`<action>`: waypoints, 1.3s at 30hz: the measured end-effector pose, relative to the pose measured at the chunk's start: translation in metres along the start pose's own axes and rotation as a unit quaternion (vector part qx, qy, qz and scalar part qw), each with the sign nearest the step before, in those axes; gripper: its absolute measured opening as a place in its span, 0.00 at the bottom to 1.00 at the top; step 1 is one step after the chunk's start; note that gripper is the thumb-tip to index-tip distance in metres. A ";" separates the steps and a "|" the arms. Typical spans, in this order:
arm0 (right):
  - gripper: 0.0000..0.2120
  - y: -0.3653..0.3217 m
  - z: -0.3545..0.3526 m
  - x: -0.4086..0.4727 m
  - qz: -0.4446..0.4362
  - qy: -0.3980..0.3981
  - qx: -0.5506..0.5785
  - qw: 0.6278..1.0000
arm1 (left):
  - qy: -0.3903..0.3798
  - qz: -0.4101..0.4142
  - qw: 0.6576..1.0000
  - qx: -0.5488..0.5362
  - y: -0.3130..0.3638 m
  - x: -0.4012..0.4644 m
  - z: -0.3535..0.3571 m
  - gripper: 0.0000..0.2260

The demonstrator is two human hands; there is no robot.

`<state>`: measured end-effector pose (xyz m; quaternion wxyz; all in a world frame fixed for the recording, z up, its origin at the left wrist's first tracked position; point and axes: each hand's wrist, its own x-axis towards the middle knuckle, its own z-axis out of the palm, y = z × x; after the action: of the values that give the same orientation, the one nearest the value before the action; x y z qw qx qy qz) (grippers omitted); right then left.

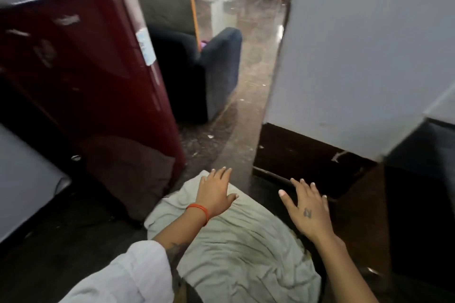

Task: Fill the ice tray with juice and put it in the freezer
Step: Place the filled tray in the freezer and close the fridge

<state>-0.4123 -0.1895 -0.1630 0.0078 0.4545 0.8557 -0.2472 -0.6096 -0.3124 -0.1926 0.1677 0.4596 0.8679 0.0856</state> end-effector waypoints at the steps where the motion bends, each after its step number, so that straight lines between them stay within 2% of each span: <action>1: 0.30 -0.021 0.010 0.010 -0.013 -0.026 0.010 1.000 | 0.005 -0.022 1.000 -0.020 -0.027 -0.002 -0.006 0.33; 5: 0.28 -0.118 0.046 0.042 -0.078 -0.135 0.052 0.986 | 0.017 -0.141 0.978 -0.156 -0.133 -0.014 -0.036 0.28; 8: 0.26 -0.197 0.068 0.062 -0.162 -0.176 0.029 0.971 | 0.088 -0.225 0.944 -0.223 -0.202 -0.024 -0.065 0.22; 11: 0.24 -0.282 0.083 0.079 -0.249 -0.199 0.013 0.948 | 0.159 -0.276 0.912 -0.261 -0.261 -0.036 -0.094 0.19; 14: 0.22 -0.371 0.093 0.091 -0.339 -0.191 0.004 0.921 | 0.226 -0.311 0.882 -0.272 -0.310 -0.049 -0.121 0.15; 17: 0.23 -0.456 0.106 0.097 -0.404 -0.162 0.020 0.900 | 0.307 -0.337 0.847 -0.274 -0.348 -0.060 -0.144 0.12; 20: 0.30 -0.529 0.119 0.092 -0.422 -0.119 0.072 0.896 | 0.375 -0.343 0.816 -0.277 -0.375 -0.067 -0.160 0.14; 22: 0.34 -0.564 0.130 0.083 -0.400 -0.106 0.131 0.901 | 0.381 -0.337 0.814 -0.280 -0.389 -0.069 -0.164 0.16; 23: 0.33 -0.576 0.135 0.080 -0.380 -0.098 0.162 0.905 | 0.377 -0.336 0.816 -0.281 -0.395 -0.070 -0.164 0.17; 25: 0.25 -0.587 0.145 0.074 -0.349 -0.062 0.199 0.913 | 0.367 -0.339 0.821 -0.276 -0.406 -0.070 -0.161 0.22; 28: 0.17 -0.584 0.151 0.075 -0.368 -0.007 0.197 0.909 | 0.347 -0.335 0.829 -0.282 -0.414 -0.067 -0.154 0.32; 32: 0.17 -0.581 0.148 0.076 -0.395 0.003 0.173 0.902 | 0.348 -0.304 0.841 -0.280 -0.412 -0.058 -0.152 0.42; 39: 0.14 -0.538 0.137 0.073 -0.397 0.063 0.177 0.899 | 0.361 -0.285 0.837 -0.297 -0.401 -0.054 -0.148 0.45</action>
<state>-0.9046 -0.4418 -0.0774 -0.2253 0.0858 0.9060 -0.3479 -0.9446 -0.5822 -0.1651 -0.0117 0.0569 0.8925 0.4473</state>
